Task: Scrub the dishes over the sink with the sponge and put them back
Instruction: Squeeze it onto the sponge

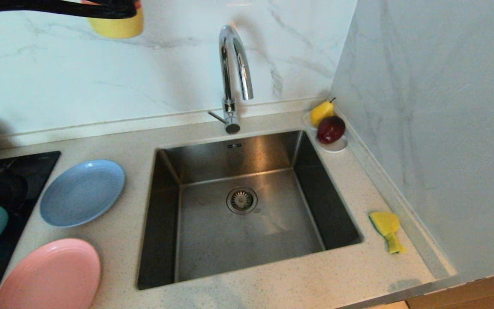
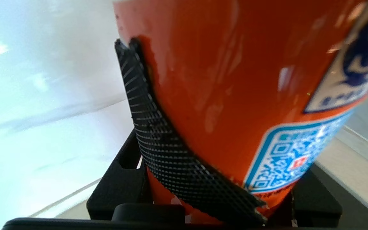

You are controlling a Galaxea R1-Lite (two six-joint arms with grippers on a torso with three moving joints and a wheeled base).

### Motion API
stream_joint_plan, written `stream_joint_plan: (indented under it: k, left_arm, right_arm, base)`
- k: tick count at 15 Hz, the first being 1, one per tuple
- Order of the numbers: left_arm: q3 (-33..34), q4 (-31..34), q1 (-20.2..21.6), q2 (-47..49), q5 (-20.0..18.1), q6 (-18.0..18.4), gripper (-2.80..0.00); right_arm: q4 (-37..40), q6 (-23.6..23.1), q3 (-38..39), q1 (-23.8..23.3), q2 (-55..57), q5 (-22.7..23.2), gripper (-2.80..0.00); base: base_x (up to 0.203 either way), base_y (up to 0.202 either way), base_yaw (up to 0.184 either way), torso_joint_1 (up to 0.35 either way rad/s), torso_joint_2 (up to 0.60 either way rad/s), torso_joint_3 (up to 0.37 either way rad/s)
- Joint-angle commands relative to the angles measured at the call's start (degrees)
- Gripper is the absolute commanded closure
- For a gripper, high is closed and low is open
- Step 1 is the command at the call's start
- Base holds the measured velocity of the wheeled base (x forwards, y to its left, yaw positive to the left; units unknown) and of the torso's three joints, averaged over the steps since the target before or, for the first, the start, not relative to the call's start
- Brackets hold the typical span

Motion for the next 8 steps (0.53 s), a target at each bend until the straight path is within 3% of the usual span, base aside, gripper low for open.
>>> stream_joint_plan:
  k: [1, 5, 8]
  left_arm:
    - [-3.25, 0.03, -2.81, 7.16, 0.23, 0.72, 0.0]
    - [-9.39, 0.1, -7.85, 13.08, 3.8, 2.07, 0.0]
    - [-11.18, 0.08, -9.86, 16.01, 4.33, 2.99, 0.0]
  right_arm:
    - [0.01, 0.0, 0.0, 0.02, -0.11, 0.0, 0.0]
    - [0.01, 0.0, 0.0, 0.02, -0.11, 0.0, 0.0]
    - [0.01, 0.0, 0.0, 0.02, -0.11, 0.0, 0.0]
  base:
    - [0.0, 0.0, 0.0, 0.0, 0.0, 0.0]
    - [0.0, 0.0, 0.0, 0.0, 0.0, 0.0]
    - [0.0, 0.0, 0.0, 0.0, 0.0, 0.0]
